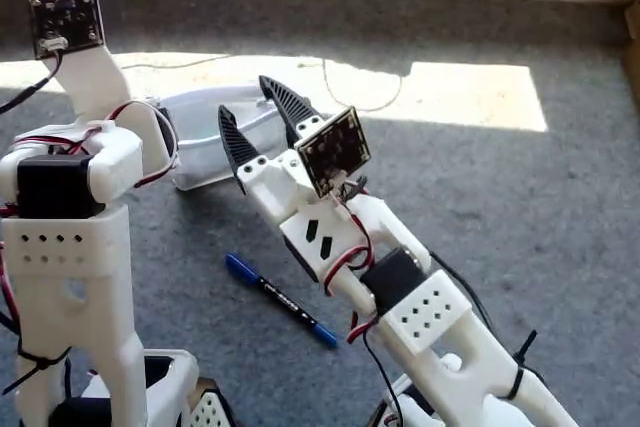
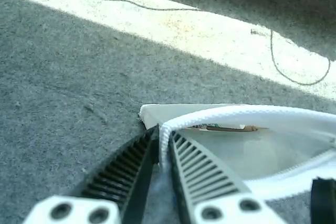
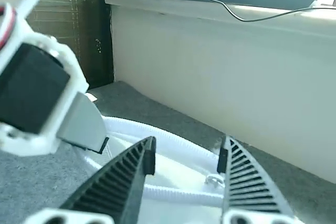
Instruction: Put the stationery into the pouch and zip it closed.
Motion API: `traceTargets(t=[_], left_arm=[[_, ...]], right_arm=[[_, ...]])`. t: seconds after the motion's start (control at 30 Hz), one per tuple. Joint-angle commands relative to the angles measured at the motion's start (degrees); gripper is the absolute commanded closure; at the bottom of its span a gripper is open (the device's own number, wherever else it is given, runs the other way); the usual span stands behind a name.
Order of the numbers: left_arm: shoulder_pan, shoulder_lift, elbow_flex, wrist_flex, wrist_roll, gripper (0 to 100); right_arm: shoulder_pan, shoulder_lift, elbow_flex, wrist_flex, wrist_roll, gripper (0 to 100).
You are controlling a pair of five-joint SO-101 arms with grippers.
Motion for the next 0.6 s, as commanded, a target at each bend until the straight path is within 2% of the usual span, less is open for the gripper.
traceTargets(t=[0.0, 0.17, 0.33, 0.57], left_arm=[[-1.10, -1.19, 0.04, -1.14, 0.44, 99], [-1.36, -1.19, 0.04, -1.14, 0.44, 99], [-5.49, -1.27, -0.57, -1.23, 0.53, 99], [-9.63, -1.27, -0.57, -2.37, 0.79, 99]], right_arm=[[0.31, -6.29, -3.38, 9.36, -2.37, 81.8], [0.31, -8.66, -8.66, 22.99, -3.16, 81.8], [0.31, -8.66, -12.62, 34.42, -4.31, 81.8], [-0.84, -8.57, -12.62, 44.18, -4.31, 81.8]])
